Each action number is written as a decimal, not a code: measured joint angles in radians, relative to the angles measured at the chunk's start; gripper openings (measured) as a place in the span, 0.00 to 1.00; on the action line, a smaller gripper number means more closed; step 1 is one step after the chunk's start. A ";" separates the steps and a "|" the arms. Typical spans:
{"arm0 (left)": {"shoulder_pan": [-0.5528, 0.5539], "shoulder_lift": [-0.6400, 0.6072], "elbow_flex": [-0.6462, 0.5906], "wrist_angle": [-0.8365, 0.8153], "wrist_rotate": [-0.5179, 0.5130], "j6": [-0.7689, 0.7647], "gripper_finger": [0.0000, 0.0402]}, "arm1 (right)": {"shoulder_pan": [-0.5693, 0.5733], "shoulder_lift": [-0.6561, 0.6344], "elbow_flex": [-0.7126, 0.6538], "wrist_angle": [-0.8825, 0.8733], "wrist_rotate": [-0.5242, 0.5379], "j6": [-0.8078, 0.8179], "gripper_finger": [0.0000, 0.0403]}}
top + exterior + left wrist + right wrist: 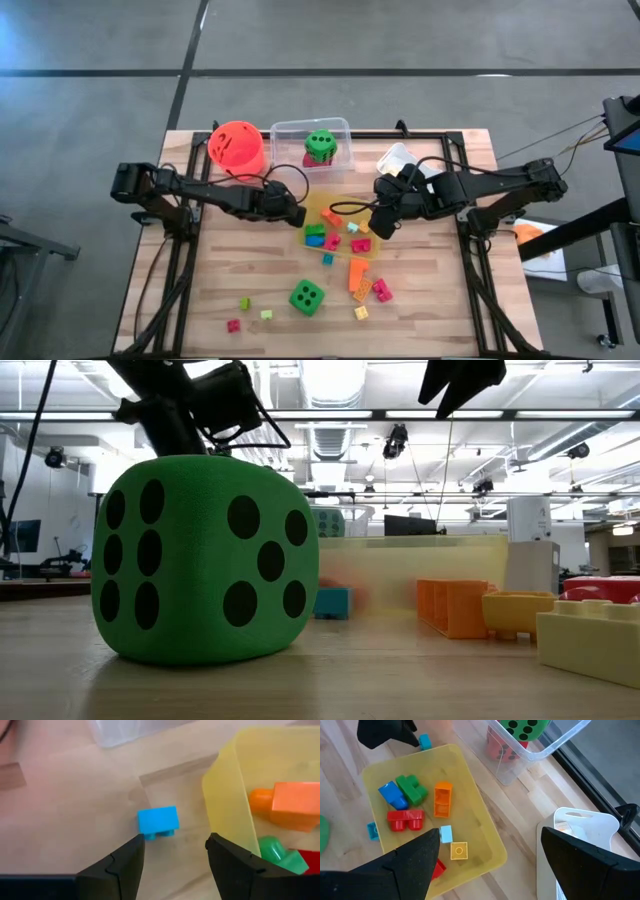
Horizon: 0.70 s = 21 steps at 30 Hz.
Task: Pick & Place Toys
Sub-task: Put the blue game piece into the yellow bin
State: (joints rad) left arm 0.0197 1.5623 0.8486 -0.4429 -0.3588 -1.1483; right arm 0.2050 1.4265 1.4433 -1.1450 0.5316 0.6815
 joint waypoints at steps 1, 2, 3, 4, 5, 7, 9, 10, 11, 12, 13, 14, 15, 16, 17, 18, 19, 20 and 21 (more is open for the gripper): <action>0.002 0.000 -0.001 0.000 -0.009 0.001 0.52 | 0.000 0.000 0.000 0.000 0.000 0.000 0.85; 0.005 0.000 -0.002 -0.002 -0.014 0.004 0.52 | 0.000 0.000 0.000 0.000 0.000 0.000 0.85; 0.009 0.000 -0.003 -0.002 -0.016 0.004 0.52 | 0.000 0.000 0.000 0.000 0.000 0.000 0.85; 0.013 0.006 -0.003 -0.001 -0.016 0.004 0.52 | 0.000 0.000 0.000 0.000 0.000 0.000 0.85; 0.016 0.012 -0.002 -0.001 -0.016 0.005 0.52 | 0.000 0.000 0.000 0.000 0.000 0.000 0.85; 0.021 0.027 -0.002 0.007 0.000 0.014 0.52 | 0.000 0.000 0.000 0.000 0.000 0.000 0.85; 0.026 0.037 -0.002 0.049 0.040 0.035 0.52 | 0.000 0.000 0.000 0.001 0.000 0.000 0.85; 0.027 0.041 -0.002 0.063 0.056 0.050 0.52 | 0.000 0.000 0.000 0.000 -0.001 0.000 0.85; 0.027 0.047 -0.002 0.081 0.065 0.069 0.52 | 0.000 0.000 0.000 0.000 -0.002 0.000 0.85; 0.028 0.051 -0.002 0.101 0.069 0.092 0.52 | 0.000 0.000 0.000 0.000 -0.005 0.000 0.85; 0.028 0.053 0.000 0.109 0.071 0.105 0.52 | 0.000 0.000 0.000 0.000 -0.005 0.000 0.85; 0.028 0.053 0.002 0.107 0.071 0.104 0.52 | 0.000 0.000 0.000 0.000 -0.005 0.000 0.85; 0.029 0.052 0.004 0.108 0.066 0.090 0.52 | 0.000 0.000 0.000 -0.001 -0.006 0.000 0.85; 0.029 0.051 0.004 0.111 0.059 0.077 0.52 | 0.000 0.000 0.000 -0.001 -0.006 0.000 0.85; 0.030 0.050 0.004 0.105 0.054 0.071 0.52 | 0.000 0.000 0.000 -0.001 -0.008 0.001 0.85; 0.032 0.051 0.004 0.098 0.052 0.068 0.52 | 0.000 0.000 0.000 -0.002 -0.010 0.003 0.85; 0.032 0.050 0.004 0.100 0.052 0.067 0.53 | 0.000 0.000 0.000 -0.002 -0.013 0.004 0.85; 0.032 0.051 0.004 0.103 0.051 0.067 0.53 | 0.000 0.000 0.000 -0.003 -0.013 0.004 0.85; 0.032 0.050 0.004 0.102 0.051 0.067 0.55 | 0.000 0.000 0.000 -0.003 -0.013 0.004 0.85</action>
State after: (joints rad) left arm 0.0521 1.6127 0.8524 -0.3405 -0.3077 -1.0817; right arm 0.2050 1.4265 1.4437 -1.1480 0.5182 0.6853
